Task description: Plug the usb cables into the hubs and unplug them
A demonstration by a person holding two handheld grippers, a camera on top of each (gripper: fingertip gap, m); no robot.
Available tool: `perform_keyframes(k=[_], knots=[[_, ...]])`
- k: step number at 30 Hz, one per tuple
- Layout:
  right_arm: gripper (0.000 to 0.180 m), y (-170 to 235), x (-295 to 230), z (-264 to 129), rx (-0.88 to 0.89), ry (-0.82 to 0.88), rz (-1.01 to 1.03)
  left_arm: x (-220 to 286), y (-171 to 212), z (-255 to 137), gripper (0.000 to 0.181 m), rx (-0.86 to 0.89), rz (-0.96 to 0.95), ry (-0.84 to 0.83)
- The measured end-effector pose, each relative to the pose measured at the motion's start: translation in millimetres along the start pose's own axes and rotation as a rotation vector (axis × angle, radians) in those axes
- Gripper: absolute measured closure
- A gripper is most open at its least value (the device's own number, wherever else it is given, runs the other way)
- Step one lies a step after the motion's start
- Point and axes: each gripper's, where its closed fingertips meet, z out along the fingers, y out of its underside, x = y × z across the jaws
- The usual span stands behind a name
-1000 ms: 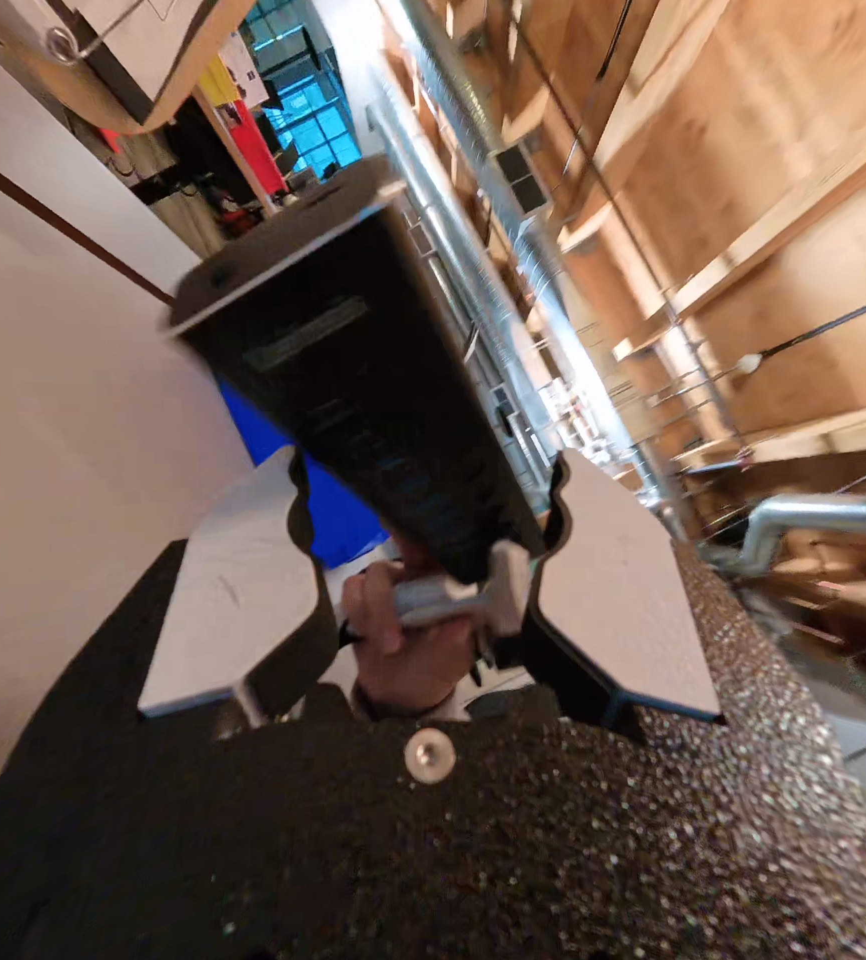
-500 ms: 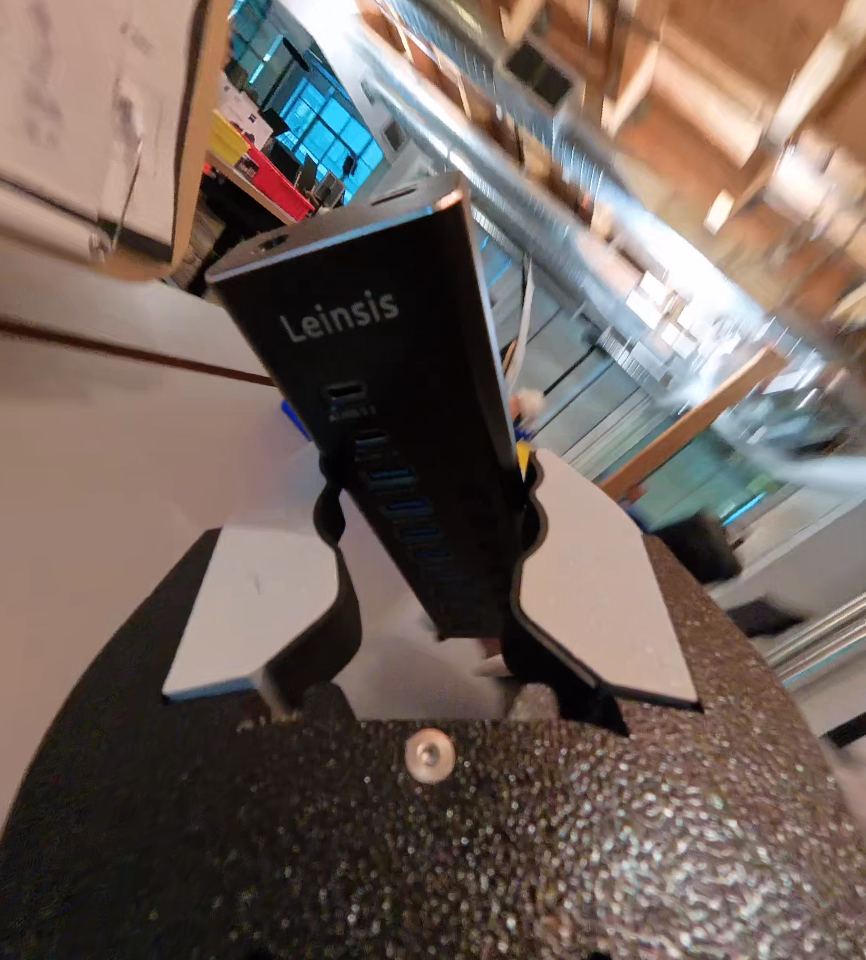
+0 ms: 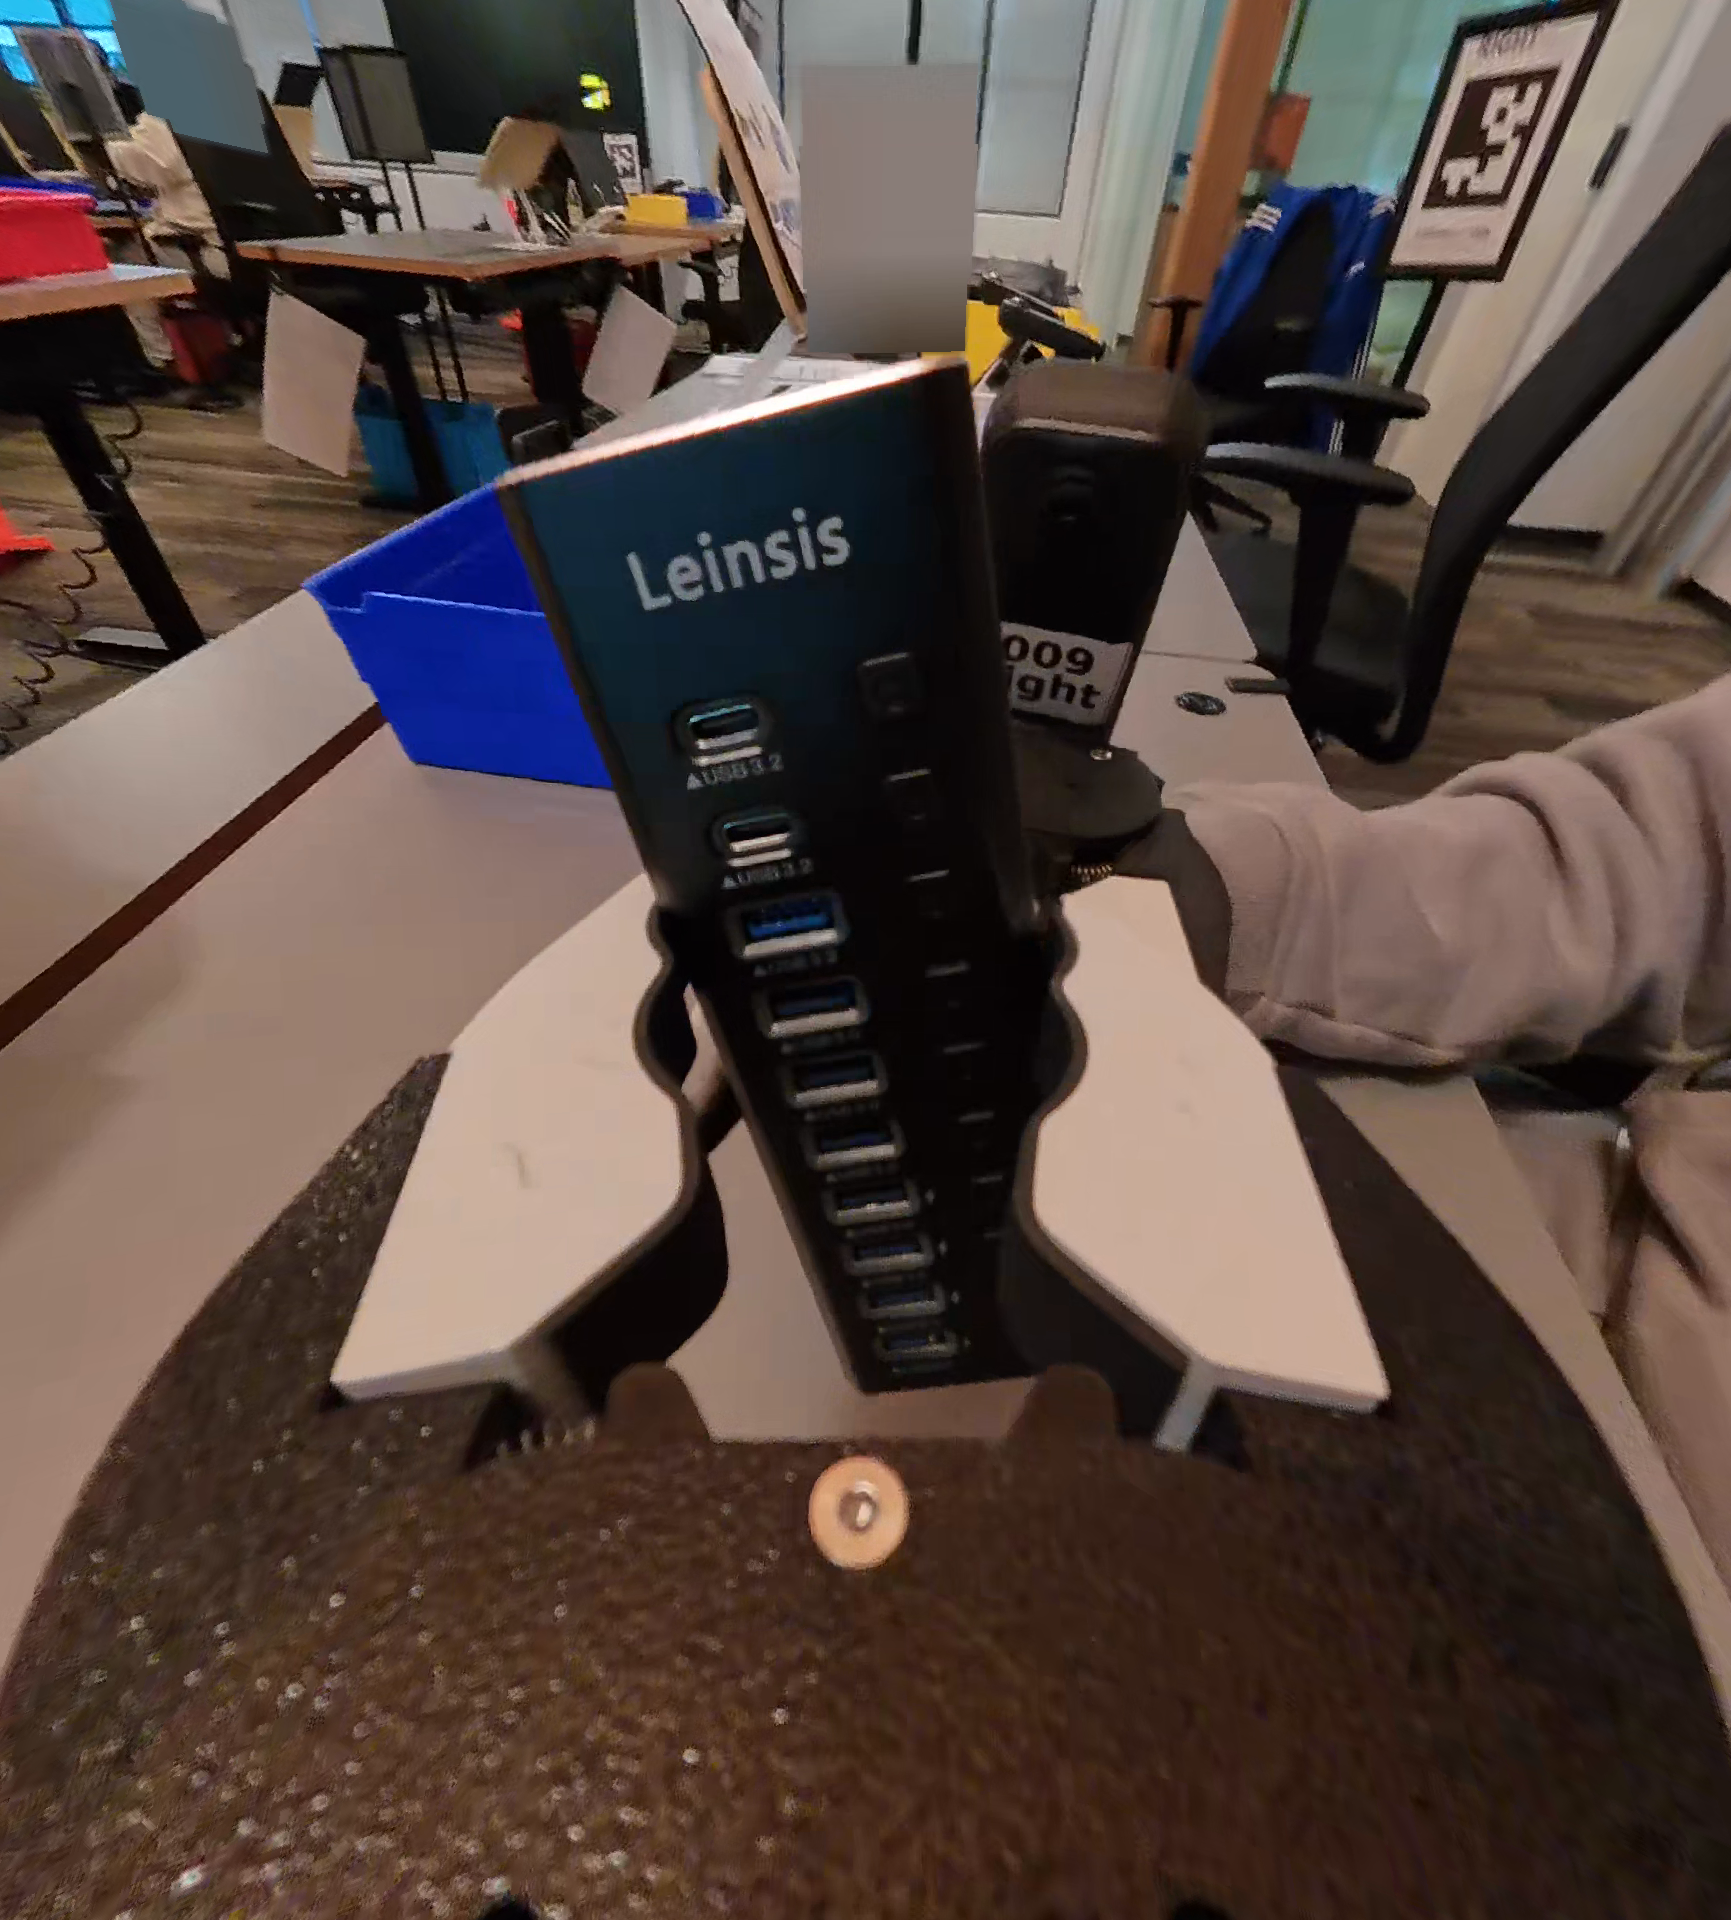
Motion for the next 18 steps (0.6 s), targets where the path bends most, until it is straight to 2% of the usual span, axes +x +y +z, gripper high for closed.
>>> perform_keyframes(k=[3,9,12,18], knots=[[0.114,4,-5,-2,-0.024,-0.066,0.007,6,3,5,0.116,0.002,0.022,0.042],[0.115,7,-1,-4,-0.070,-0.030,-0.069,5,7,9,0.114,-0.109,0.192,-0.014],[0.116,11,5,-5,-0.117,0.016,-0.120,3,11,11,0.113,-0.220,0.310,-0.059],[0.118,24,24,-11,-0.223,0.140,-0.200,-10,24,10,0.115,-0.347,0.323,-0.148]])
